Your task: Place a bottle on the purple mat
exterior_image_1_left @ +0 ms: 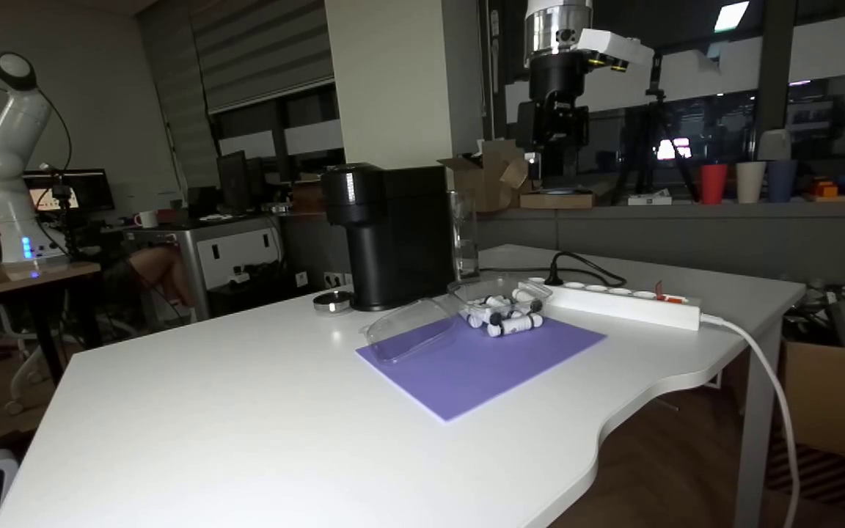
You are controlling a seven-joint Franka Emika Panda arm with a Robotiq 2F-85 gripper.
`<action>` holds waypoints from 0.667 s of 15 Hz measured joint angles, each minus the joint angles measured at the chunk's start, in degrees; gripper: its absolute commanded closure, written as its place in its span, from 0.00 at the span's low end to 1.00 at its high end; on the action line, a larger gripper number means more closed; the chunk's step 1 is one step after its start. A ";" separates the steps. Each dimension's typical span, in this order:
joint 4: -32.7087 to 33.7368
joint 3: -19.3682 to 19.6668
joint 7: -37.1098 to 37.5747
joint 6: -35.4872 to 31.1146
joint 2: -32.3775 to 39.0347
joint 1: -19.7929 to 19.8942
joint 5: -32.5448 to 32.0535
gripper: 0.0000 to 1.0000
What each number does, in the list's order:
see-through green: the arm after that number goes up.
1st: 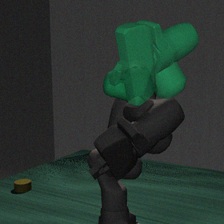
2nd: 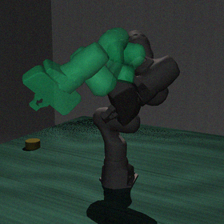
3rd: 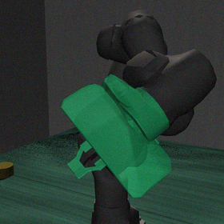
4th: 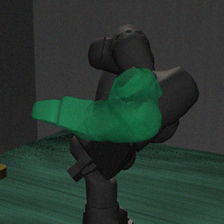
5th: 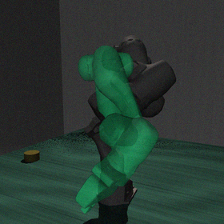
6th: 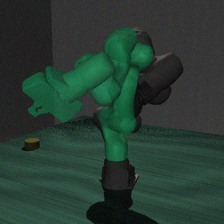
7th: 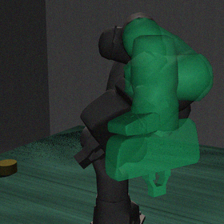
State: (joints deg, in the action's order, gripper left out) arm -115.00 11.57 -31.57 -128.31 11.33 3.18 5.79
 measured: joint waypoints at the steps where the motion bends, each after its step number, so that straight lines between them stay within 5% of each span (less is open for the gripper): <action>1: 0.05 0.00 0.00 0.03 -0.01 0.06 0.00 0.00; 10: 0.20 -3.46 -0.73 -5.87 0.82 3.04 -0.15 0.00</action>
State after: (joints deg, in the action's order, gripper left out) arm -114.81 8.11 -32.30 -134.18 12.14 6.21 5.64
